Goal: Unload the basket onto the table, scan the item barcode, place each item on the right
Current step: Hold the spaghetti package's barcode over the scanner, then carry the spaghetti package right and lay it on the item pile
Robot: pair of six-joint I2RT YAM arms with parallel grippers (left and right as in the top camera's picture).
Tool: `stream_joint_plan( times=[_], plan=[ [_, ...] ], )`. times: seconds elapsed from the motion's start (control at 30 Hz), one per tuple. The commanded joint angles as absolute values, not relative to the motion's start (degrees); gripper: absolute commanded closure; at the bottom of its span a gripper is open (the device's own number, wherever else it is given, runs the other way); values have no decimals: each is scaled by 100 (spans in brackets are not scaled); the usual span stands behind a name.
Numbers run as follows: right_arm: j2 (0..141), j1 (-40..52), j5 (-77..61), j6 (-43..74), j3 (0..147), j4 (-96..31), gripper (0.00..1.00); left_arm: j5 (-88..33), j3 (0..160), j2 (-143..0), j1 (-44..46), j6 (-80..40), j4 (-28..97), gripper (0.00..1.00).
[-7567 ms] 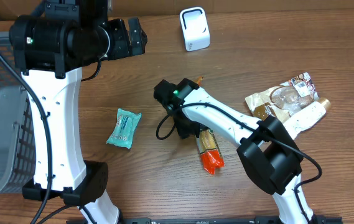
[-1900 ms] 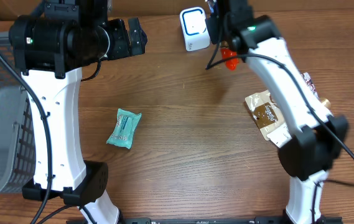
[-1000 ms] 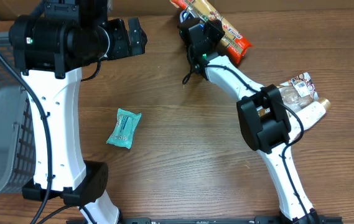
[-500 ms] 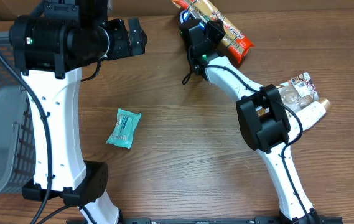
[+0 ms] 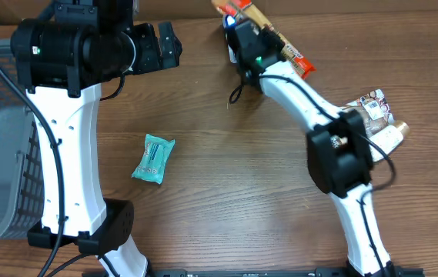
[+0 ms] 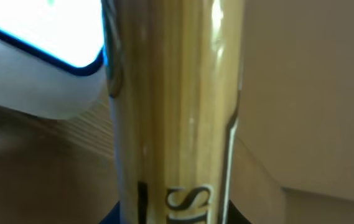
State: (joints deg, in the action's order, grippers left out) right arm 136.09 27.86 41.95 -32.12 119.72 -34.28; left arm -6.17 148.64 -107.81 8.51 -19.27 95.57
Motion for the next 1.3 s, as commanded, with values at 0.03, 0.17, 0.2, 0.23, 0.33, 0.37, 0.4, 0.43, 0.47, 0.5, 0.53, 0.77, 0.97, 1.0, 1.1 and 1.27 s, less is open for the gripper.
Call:
stream_joint_plan(
  times=[0.03, 0.17, 0.2, 0.23, 0.33, 0.37, 0.4, 0.43, 0.47, 0.5, 0.53, 0.77, 0.97, 1.0, 1.1, 1.27],
  plan=[
    [11362, 2812, 3454, -1389, 12228, -4235, 96, -576, 14897, -10827, 864, -1837, 9537, 0],
    [10503, 2641, 2082, -126, 12228, -5478, 96, -576, 14897, -10827, 864, -1837, 9537, 0],
    [10335, 2558, 1747, 191, 12228, -5754, 96, -576, 14897, -10827, 864, -1837, 9537, 1],
    [10154, 2443, 1380, 532, 12228, -6073, 96, -576, 14897, -10827, 864, -1839, 9537, 1],
    [9741, 1859, 294, 1474, 12226, -7081, 96, -576, 14897, -10827, 864, -1837, 9537, 1],
    [9697, 1673, 132, 1712, 12226, -7325, 96, -576, 14897, -10827, 864, -1839, 9537, 0],
    [9675, 1431, 21, 1990, 12226, -7620, 96, -576, 14897, -10827, 864, -1839, 9537, 0],
    [9677, 1197, -16, 2226, 12219, -7889, 96, -576, 14897, -10827, 864, -1839, 9537, 0],
    [9697, 1007, -12, 2421, 12182, -8066, 96, -576, 14897, -10827, 864, -1839, 9537, 0],
    [9712, 808, -12, 2622, 12095, -8213, 96, -576, 14897, -10827, 864, -1839, 9537, 1],
    [9721, 639, -8, 2794, 11957, -8278, 96, -576, 14897, -10827, 864, -1839, 9537, 0],
    [9721, -150, 355, 3920, 10079, -7467, 96, -576, 14897, -10827, 864, -1839, 9537, 0],
    [9725, -320, 456, 4093, 8276, -5660, 96, -574, 14897, -10827, 864, -1839, 9537, 1],
    [9725, -336, 532, 4091, 7975, -5336, 96, -576, 14897, -10827, 864, -1837, 9537, 1],
    [9725, -395, 593, 4095, 7437, -4928, 95, -576, 14897, -10827, 864, -1839, 9537, 0],
    [9701, -493, 735, 4049, 7210, -5109, 73, -576, 14897, -10827, 864, -1837, 9537, 0]
  ],
)
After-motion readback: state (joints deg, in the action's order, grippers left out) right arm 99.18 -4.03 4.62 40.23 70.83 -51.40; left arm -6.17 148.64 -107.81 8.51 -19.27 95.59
